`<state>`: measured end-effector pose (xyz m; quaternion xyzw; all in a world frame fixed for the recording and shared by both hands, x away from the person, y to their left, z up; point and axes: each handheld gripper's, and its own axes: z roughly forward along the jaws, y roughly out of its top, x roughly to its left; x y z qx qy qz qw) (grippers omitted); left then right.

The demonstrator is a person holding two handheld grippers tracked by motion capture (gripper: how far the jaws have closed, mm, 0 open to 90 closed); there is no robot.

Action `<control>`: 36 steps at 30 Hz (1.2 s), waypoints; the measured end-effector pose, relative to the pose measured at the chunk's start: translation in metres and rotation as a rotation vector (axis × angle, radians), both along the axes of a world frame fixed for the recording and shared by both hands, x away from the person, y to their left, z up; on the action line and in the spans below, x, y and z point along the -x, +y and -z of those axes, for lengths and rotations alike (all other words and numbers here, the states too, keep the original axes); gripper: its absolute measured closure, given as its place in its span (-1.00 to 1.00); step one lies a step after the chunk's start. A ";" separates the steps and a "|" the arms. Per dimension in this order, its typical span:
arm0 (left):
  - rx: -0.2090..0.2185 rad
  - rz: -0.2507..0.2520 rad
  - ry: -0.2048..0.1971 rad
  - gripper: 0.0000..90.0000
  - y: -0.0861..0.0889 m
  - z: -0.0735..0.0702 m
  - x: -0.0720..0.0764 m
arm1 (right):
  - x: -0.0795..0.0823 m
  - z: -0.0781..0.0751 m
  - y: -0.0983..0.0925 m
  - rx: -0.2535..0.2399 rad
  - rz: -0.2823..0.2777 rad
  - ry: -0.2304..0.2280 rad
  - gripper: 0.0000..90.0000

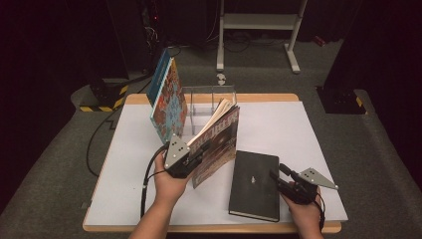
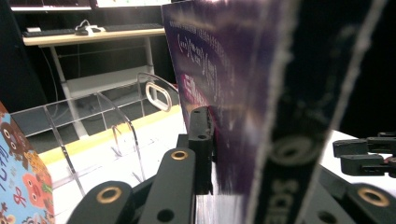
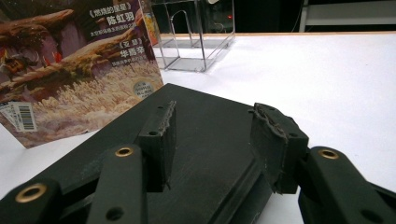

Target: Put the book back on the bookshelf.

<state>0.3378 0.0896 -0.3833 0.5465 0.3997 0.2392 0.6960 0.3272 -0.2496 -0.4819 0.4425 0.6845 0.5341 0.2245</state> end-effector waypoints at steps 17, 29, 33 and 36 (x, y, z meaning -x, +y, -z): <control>0.014 -0.027 -0.002 0.86 -0.002 -0.004 -0.003 | 0.001 0.000 0.001 -0.001 -0.003 0.000 0.12; 0.020 -0.161 -0.021 0.86 0.022 -0.015 -0.009 | 0.001 -0.002 -0.005 0.005 0.007 -0.016 0.12; 0.025 -0.204 -0.027 0.86 0.028 -0.018 -0.012 | 0.000 -0.001 -0.006 0.016 0.009 -0.022 0.11; 0.020 -0.240 -0.031 0.86 0.030 -0.019 -0.016 | 0.000 -0.002 -0.007 0.022 0.011 -0.024 0.11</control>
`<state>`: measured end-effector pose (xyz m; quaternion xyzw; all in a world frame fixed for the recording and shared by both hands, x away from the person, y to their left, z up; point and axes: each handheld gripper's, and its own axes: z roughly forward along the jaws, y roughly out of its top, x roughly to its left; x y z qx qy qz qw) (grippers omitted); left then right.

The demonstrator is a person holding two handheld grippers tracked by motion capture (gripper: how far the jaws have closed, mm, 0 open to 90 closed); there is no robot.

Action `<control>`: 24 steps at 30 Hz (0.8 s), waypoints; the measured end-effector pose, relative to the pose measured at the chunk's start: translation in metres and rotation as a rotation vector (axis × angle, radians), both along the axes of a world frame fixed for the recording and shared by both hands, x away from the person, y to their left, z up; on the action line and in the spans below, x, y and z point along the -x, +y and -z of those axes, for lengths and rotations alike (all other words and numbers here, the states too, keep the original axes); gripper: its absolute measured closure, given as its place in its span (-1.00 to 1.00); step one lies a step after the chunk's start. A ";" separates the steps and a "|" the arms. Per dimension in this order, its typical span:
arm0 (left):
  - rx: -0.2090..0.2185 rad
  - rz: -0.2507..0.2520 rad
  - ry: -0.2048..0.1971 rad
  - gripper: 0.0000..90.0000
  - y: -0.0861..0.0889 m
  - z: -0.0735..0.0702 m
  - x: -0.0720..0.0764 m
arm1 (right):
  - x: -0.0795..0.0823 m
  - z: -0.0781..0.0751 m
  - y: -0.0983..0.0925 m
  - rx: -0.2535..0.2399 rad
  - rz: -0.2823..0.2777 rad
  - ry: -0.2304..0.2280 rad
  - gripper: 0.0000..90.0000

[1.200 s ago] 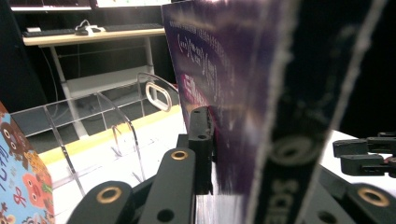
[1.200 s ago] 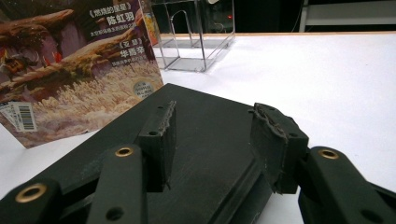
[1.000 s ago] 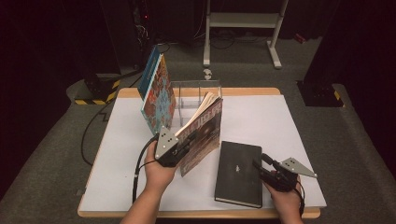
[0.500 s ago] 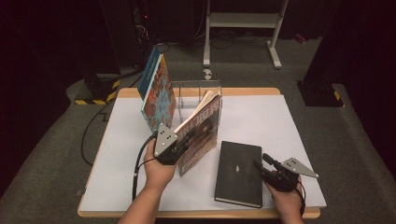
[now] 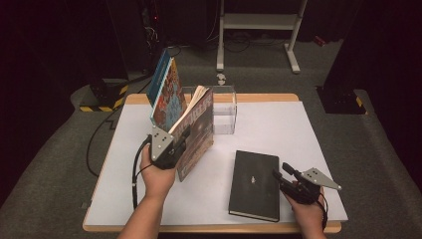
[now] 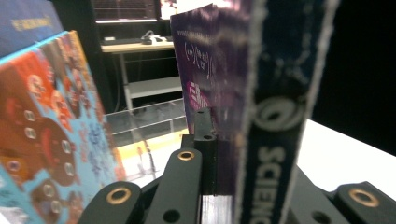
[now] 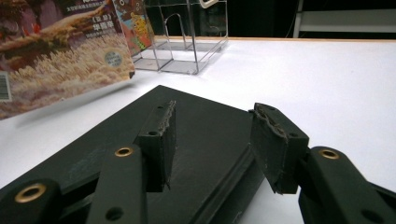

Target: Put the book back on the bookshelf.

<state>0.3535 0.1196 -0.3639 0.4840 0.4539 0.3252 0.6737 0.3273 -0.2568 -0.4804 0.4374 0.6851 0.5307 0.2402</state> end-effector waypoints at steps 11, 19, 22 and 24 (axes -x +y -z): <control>-0.006 -0.087 -0.031 0.86 -0.004 -0.013 -0.011 | 0.000 0.000 -0.003 0.017 0.006 -0.012 0.10; -0.002 -0.127 -0.027 0.86 -0.009 -0.012 -0.030 | 0.001 -0.001 -0.003 0.019 -0.001 -0.016 0.10; 0.012 -0.137 -0.028 0.86 -0.011 -0.011 -0.037 | 0.001 0.000 -0.003 0.022 -0.001 -0.018 0.09; 0.017 -0.140 -0.029 0.86 -0.013 -0.012 -0.041 | 0.000 0.000 -0.003 0.023 -0.003 -0.019 0.08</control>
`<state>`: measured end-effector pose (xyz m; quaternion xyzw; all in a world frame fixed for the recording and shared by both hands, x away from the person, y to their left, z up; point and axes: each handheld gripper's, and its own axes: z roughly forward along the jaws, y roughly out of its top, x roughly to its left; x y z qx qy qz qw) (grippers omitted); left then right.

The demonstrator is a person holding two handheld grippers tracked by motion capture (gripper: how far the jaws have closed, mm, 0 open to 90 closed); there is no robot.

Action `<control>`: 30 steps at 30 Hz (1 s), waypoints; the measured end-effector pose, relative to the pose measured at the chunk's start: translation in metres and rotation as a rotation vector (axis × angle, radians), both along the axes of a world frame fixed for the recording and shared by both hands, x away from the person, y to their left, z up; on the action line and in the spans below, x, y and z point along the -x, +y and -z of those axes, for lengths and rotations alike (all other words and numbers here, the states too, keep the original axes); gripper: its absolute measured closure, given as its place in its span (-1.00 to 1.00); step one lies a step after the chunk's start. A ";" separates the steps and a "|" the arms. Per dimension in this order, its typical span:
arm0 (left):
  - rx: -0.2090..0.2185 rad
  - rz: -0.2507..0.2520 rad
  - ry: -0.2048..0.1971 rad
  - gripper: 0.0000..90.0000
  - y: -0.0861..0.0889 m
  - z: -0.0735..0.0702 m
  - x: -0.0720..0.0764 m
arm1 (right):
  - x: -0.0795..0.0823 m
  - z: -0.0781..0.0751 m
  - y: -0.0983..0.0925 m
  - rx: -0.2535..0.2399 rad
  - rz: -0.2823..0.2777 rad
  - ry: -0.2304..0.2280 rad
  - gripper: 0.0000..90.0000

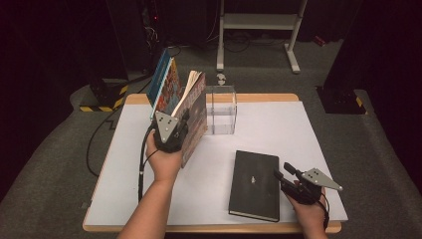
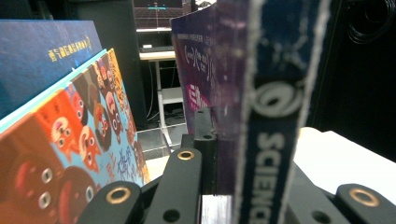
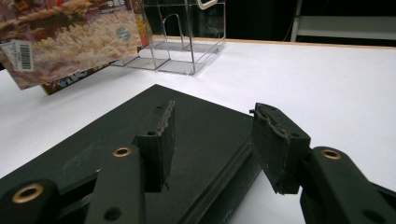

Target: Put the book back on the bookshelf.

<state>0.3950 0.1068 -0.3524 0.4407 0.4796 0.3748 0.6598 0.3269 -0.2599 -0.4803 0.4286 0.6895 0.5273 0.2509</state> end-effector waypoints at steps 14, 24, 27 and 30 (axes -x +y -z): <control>0.008 -0.039 0.018 0.86 -0.012 0.000 -0.036 | 0.001 0.000 0.000 0.009 -0.015 -0.017 0.10; -0.019 -0.082 0.012 0.86 -0.019 0.001 -0.069 | 0.001 -0.001 -0.001 -0.008 -0.017 -0.016 0.10; -0.019 -0.093 0.011 0.86 -0.021 0.002 -0.077 | 0.001 -0.001 -0.001 -0.009 -0.018 -0.015 0.10; -0.018 -0.101 0.019 0.86 -0.023 0.005 -0.084 | 0.002 -0.001 -0.001 -0.014 -0.019 -0.015 0.10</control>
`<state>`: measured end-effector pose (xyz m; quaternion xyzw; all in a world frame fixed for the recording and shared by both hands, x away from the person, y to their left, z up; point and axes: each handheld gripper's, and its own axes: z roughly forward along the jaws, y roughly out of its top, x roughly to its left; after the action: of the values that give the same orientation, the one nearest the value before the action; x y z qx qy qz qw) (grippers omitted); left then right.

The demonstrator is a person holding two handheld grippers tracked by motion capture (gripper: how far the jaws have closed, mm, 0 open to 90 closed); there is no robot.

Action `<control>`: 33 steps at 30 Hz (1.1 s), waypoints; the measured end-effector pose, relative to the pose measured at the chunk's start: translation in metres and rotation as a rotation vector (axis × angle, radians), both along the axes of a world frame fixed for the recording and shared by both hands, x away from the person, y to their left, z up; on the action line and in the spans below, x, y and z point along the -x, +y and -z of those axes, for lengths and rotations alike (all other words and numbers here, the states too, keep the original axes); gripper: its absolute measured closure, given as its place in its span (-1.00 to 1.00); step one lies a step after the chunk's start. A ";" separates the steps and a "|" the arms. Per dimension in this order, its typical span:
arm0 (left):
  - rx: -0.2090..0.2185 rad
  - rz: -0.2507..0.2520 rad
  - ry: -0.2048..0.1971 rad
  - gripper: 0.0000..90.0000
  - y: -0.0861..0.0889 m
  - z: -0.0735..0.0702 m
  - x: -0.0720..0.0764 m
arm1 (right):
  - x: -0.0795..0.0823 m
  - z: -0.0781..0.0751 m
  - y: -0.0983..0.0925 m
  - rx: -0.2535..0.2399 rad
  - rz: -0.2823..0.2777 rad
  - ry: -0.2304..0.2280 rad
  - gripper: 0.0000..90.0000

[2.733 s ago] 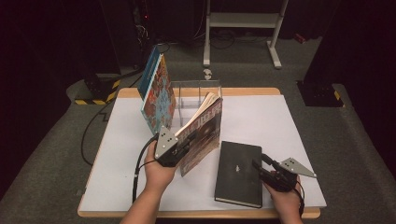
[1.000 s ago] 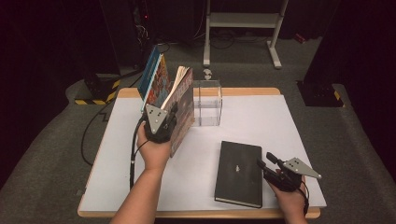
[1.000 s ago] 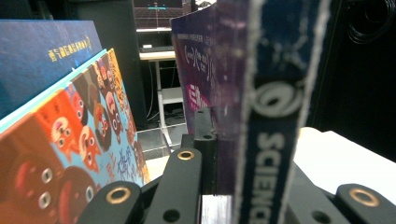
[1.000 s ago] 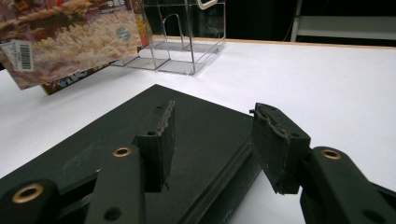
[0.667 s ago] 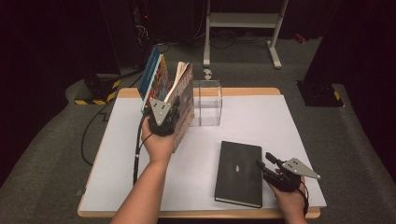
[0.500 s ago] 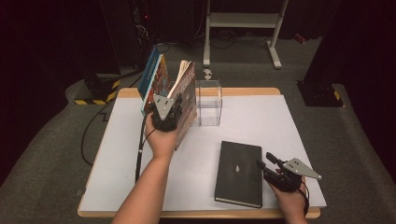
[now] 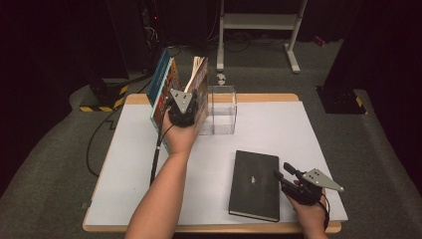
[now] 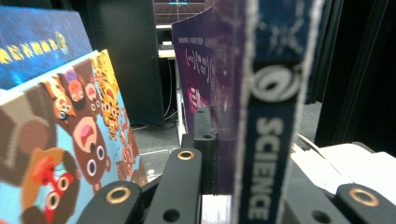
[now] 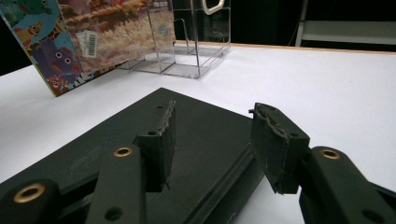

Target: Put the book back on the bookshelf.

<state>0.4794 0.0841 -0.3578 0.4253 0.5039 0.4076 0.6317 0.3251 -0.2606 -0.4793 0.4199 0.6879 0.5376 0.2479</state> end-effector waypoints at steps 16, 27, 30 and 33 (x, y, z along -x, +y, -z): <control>-0.022 -0.028 0.006 0.86 -0.006 0.007 -0.027 | 0.001 0.000 0.000 -0.017 -0.006 0.006 0.10; -0.013 -0.046 0.009 0.86 -0.007 0.012 -0.036 | 0.002 0.000 0.000 -0.030 -0.005 0.005 0.10; -0.014 -0.053 0.008 0.86 -0.006 0.013 -0.038 | 0.002 0.001 0.001 -0.028 -0.008 0.004 0.10; -0.022 -0.055 0.005 0.86 -0.006 0.014 -0.038 | 0.002 0.002 0.002 -0.026 -0.010 0.008 0.10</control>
<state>0.5172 0.0785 -0.3723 0.4193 0.5124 0.4295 0.6141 0.3230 -0.2585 -0.4809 0.4216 0.6841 0.5460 0.2370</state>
